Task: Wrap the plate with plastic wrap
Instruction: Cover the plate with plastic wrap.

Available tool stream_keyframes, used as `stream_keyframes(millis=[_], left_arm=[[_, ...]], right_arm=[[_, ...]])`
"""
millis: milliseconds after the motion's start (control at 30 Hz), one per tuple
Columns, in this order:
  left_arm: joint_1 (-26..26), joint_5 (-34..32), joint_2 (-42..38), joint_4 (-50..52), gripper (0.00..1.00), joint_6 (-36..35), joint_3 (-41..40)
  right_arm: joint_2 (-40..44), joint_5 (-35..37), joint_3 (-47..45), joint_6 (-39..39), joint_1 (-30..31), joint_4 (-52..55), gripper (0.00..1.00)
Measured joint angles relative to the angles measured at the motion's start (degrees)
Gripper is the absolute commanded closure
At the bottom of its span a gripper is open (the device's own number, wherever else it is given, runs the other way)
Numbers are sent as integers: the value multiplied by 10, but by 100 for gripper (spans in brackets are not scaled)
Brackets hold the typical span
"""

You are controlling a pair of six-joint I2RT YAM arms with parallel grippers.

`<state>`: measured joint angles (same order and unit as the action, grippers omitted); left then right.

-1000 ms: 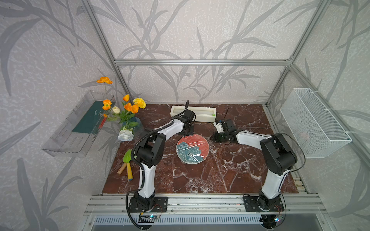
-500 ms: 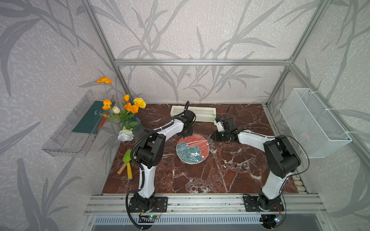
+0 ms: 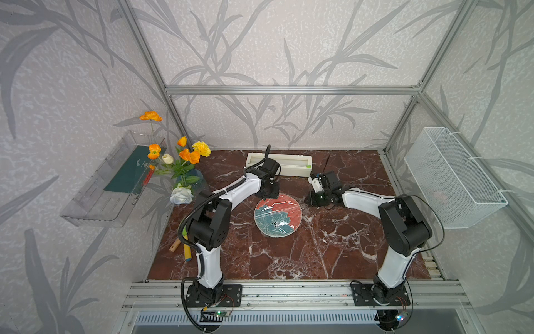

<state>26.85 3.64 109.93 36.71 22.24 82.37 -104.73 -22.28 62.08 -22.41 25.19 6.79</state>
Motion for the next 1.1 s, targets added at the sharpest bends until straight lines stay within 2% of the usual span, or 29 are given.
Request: stream_keyframes(millis=[433,733,833,1000,1100], left_arm=[[2,-26,37,0,65,8,-4],[27,-56,51,-3,68,8,0],[33,-67,54,-3,75,7,1],[37,-84,59,-3,98,5,6],[40,-96,61,-1,100,3,8]], right_arm=[[-2,-5,0,-1,0,0,100],[-2,-9,0,-3,0,-1,100],[-2,-10,0,-3,0,-1,100],[-2,-12,0,-4,0,-5,100],[-2,-13,0,-5,0,-7,100]])
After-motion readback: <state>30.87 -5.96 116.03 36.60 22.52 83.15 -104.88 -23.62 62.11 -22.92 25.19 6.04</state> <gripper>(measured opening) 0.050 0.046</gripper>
